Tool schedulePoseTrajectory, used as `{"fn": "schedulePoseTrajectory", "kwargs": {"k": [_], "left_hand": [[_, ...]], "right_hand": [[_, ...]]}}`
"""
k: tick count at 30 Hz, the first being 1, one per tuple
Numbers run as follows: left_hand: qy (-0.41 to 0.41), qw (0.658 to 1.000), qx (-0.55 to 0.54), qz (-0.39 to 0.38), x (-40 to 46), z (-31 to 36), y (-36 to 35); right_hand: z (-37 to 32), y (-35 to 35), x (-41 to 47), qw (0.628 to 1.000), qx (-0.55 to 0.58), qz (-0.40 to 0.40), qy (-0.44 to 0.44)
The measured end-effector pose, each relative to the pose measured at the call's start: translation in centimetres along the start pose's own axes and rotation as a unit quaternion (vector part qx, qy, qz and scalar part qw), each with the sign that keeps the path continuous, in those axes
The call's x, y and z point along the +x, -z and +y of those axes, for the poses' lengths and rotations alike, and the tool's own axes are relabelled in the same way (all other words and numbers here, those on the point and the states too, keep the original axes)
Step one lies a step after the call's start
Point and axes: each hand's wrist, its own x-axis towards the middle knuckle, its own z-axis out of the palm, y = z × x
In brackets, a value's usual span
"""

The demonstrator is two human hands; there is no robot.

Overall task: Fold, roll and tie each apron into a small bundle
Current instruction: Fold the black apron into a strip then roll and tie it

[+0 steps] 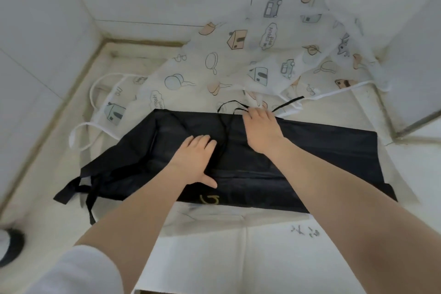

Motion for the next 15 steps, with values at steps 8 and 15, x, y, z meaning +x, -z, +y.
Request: {"fn": "schedulePoseTrajectory", "kwargs": {"k": [8, 15], "left_hand": [[-0.147, 0.988, -0.031, -0.027, 1.7, -1.6, -0.4], [-0.191, 0.981, -0.004, 0.026, 2.0, -1.7, -0.7]], "right_hand": [[-0.5, 0.6, 1.3, 0.996, -0.025, -0.007, -0.090], [-0.9, 1.0, -1.1, 0.979, -0.162, 0.123, -0.016]]}}
